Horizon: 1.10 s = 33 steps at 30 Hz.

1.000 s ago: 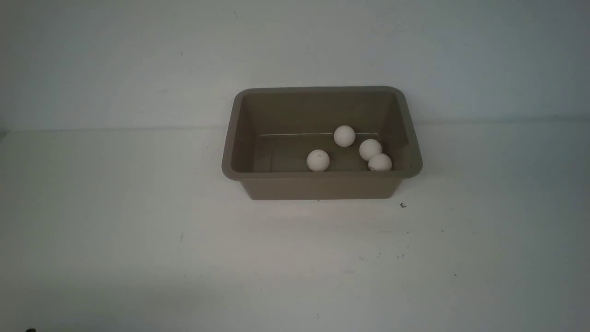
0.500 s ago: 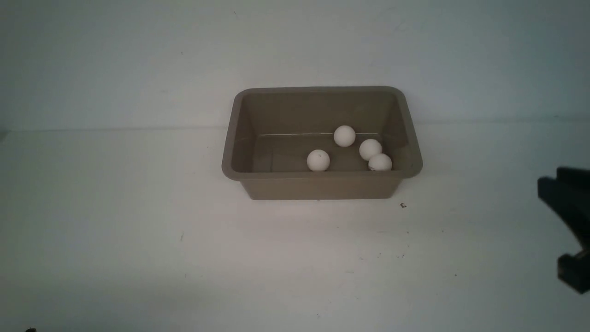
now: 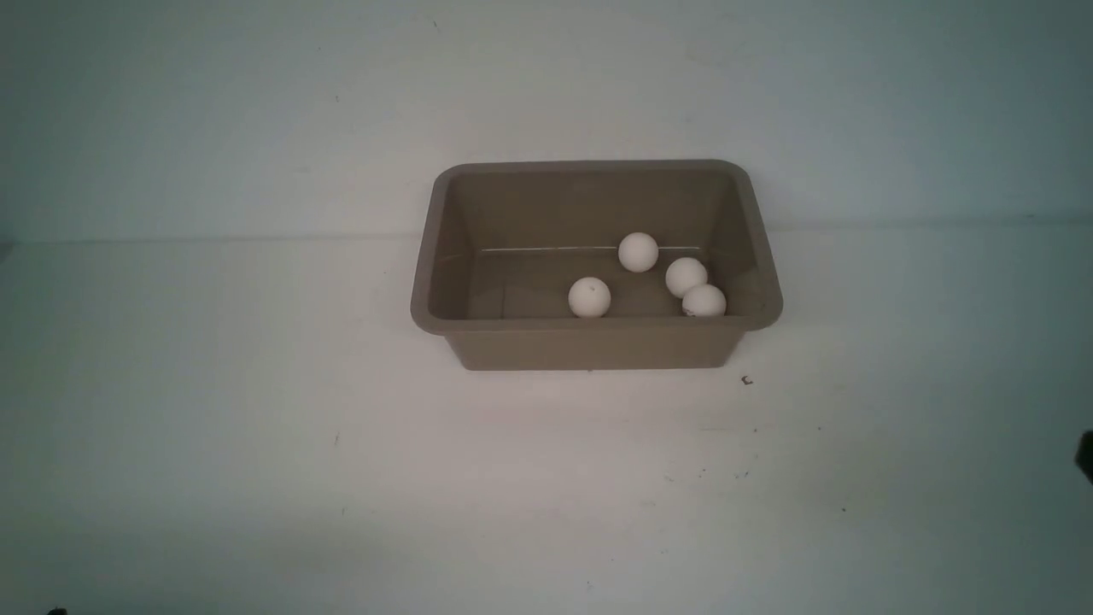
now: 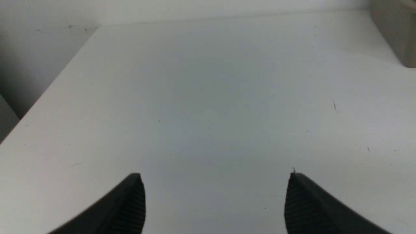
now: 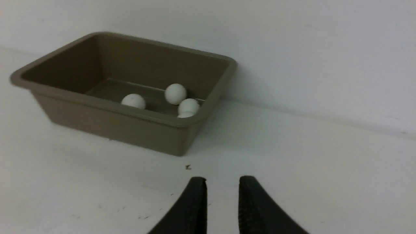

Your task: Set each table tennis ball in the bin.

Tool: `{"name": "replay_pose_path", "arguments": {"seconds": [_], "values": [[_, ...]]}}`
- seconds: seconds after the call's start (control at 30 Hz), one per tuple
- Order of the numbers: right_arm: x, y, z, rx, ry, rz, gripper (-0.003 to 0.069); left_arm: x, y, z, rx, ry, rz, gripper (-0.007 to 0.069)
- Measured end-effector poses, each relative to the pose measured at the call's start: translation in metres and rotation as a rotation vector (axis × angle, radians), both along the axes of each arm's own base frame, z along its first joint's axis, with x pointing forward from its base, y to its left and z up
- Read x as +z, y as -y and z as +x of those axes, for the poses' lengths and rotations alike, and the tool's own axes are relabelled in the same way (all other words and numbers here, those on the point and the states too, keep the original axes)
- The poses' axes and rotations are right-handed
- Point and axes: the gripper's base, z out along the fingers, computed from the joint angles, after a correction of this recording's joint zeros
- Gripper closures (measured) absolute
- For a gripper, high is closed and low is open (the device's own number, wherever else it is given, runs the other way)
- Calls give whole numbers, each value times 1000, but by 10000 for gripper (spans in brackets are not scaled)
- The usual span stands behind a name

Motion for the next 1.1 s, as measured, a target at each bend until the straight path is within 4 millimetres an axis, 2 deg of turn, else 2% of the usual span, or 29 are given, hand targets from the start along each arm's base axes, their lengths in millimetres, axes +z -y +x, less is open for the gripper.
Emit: {"name": "replay_pose_path", "arguments": {"seconds": [0.13,0.37,0.77,1.1], "values": [[-1,7,-9,-51,58,-7,521,0,0,0,0,0,0,104],[-19,17,-21,-164,61,-20,521,0,0,0,0,0,0,104],[-58,18,-30,-171,14,-2,521,0,0,0,0,0,0,104],[-71,17,-33,-165,-36,21,521,0,0,0,0,0,0,104]]}}
